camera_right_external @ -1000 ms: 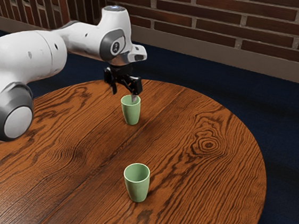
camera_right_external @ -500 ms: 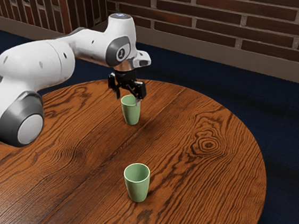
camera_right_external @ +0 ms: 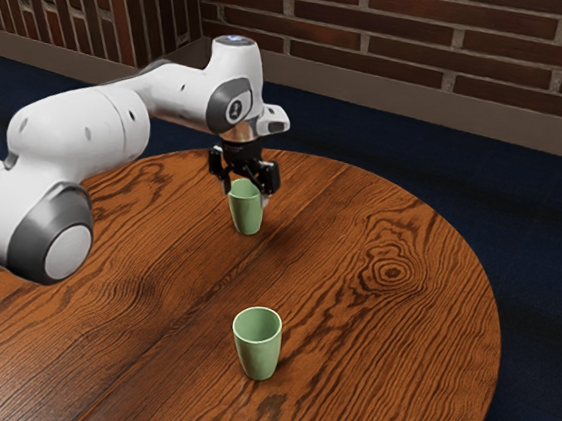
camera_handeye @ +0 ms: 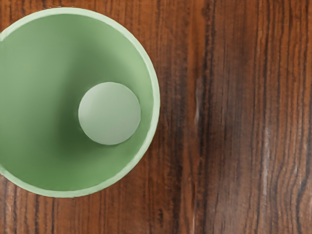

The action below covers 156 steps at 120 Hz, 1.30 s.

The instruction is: Place the left cup onto the right cup

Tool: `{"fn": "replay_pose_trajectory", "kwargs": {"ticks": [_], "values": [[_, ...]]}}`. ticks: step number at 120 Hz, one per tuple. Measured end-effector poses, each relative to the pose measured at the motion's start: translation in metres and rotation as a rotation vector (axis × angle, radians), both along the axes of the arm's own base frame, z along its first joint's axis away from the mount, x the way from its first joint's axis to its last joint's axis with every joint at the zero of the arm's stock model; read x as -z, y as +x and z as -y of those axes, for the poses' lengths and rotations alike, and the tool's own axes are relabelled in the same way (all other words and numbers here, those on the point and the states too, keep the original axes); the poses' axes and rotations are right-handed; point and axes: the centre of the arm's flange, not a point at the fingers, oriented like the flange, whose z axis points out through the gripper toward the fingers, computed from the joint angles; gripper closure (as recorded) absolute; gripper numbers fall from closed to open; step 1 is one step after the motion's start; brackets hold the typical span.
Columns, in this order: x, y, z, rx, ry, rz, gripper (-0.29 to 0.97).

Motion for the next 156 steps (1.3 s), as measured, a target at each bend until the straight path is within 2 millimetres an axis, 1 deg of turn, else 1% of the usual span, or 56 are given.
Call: {"fn": "replay_pose_trajectory", "kwargs": {"ticks": [13,23,57,89,125,156], "values": [[-0.002,0.004,-0.001,-0.002,0.003,0.006,0.02],[0.002,0.005,0.0,-0.004,0.004,0.001,0.02],[-0.002,0.013,0.007,0.002,0.007,0.021,0.02],[0.007,0.015,0.008,-0.005,0.008,0.02,0.02],[0.006,0.02,0.011,-0.008,0.011,0.044,0.02],[0.012,0.021,0.011,-0.018,0.012,0.048,0.02]]}}
